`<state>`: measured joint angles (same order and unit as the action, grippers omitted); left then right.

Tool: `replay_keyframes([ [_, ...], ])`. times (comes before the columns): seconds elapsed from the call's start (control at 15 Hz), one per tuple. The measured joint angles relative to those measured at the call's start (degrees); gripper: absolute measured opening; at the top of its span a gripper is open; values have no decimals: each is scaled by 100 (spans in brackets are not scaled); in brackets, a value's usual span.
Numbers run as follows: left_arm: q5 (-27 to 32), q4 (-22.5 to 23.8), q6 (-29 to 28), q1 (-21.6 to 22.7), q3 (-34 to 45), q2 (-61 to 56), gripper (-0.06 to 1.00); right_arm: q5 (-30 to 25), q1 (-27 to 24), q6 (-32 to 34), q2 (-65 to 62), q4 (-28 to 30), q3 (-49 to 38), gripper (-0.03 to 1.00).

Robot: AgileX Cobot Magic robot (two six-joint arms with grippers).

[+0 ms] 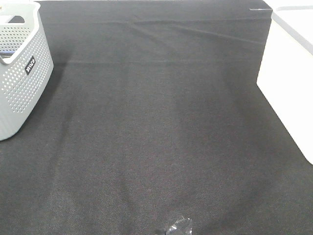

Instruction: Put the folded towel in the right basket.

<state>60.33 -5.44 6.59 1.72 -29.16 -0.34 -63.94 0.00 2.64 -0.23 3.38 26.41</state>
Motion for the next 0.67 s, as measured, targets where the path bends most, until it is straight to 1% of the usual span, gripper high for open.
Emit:
replay_keyframes([
  [0.67,0,0,0,0,0,0,99,0,0,6,0,-40,0,97],
])
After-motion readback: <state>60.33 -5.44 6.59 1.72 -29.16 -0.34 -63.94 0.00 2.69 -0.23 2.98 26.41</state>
